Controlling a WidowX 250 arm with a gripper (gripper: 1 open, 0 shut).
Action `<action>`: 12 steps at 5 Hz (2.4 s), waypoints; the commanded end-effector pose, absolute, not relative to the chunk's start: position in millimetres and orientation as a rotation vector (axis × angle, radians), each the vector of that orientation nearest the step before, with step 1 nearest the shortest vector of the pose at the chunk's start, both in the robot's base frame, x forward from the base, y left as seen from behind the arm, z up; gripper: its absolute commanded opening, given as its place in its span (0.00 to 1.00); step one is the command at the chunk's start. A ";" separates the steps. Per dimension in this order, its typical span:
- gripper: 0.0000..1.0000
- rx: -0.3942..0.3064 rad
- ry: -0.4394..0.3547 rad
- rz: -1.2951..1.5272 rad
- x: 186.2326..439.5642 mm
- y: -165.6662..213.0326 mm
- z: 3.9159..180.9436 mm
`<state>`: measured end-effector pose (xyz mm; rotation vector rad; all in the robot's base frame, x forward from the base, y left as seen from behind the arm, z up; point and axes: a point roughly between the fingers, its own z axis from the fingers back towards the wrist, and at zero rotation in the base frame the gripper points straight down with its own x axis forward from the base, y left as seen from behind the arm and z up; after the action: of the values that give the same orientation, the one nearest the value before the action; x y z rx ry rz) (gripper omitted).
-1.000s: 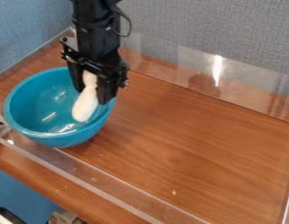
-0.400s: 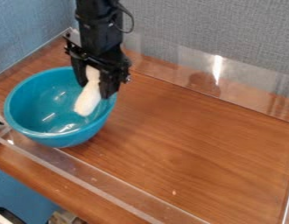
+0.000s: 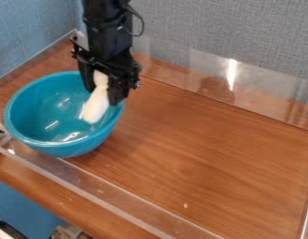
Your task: Put the mushroom in the blue bowl
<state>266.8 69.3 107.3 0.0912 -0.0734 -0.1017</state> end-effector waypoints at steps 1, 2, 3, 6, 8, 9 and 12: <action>0.00 0.111 -0.127 -0.095 274.5 77.5 119.7; 0.00 0.113 -0.129 -0.095 275.9 79.6 118.3; 0.00 0.113 -0.126 -0.094 276.7 80.9 114.6; 0.00 0.111 -0.118 -0.100 280.3 82.4 102.0; 0.00 0.111 -0.117 -0.102 281.1 82.1 97.6; 0.00 0.111 -0.111 -0.103 280.7 83.5 94.3; 0.00 0.119 -0.089 -0.094 279.1 92.9 85.8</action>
<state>276.7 90.2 76.7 0.1064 -0.0561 -0.0984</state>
